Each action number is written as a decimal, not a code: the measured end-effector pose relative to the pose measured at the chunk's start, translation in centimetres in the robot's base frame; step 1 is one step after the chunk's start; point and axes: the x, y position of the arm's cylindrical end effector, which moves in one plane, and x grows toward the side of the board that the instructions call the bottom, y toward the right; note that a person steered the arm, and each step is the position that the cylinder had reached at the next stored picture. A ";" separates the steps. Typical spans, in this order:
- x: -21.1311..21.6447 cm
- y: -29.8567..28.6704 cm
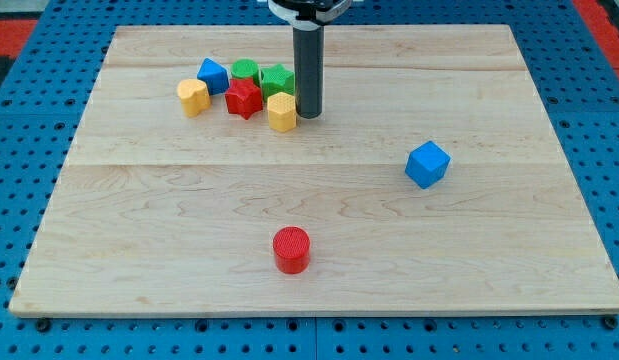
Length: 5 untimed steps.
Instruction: Slide the blue cube to the center left
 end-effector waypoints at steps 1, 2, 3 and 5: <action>0.0 -0.3; 0.0 -1.3; 0.0 -1.6; 2.8 12.9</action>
